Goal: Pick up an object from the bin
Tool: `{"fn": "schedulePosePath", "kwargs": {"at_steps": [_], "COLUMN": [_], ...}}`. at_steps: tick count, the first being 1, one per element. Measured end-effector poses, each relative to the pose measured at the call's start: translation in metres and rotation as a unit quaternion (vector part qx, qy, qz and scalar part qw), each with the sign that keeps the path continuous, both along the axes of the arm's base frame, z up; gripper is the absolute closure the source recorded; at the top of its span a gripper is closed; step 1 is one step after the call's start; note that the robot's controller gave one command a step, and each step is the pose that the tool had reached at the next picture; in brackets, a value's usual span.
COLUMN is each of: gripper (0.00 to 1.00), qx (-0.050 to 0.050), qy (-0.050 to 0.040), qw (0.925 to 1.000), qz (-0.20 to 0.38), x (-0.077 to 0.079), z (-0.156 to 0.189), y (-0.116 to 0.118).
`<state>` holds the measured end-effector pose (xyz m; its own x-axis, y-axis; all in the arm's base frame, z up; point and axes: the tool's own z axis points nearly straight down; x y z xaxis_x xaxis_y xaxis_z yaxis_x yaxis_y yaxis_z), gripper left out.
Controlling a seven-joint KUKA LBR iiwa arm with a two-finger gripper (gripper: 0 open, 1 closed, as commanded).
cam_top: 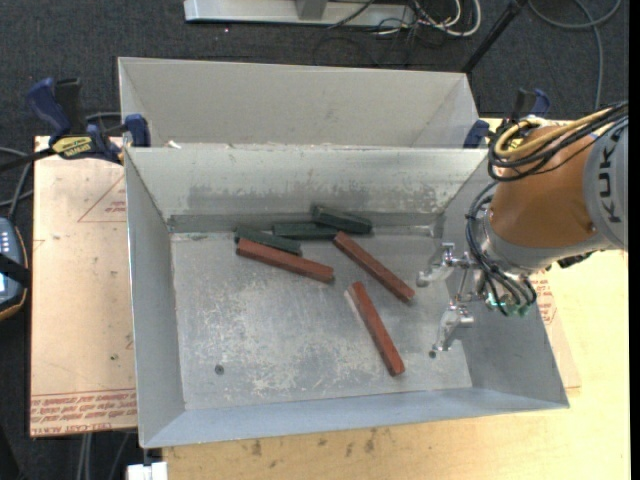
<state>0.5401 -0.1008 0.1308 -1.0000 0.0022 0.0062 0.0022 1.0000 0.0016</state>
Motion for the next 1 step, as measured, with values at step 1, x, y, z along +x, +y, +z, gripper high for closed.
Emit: {"fn": "schedulePosePath", "kwargs": {"at_steps": [1], "gripper": [0.00], "qx": [-0.001], "qy": [-0.0035], "qw": [1.0000], "qz": [0.001], "x": [0.0020], "z": [0.0035], "y": [0.0002]}}
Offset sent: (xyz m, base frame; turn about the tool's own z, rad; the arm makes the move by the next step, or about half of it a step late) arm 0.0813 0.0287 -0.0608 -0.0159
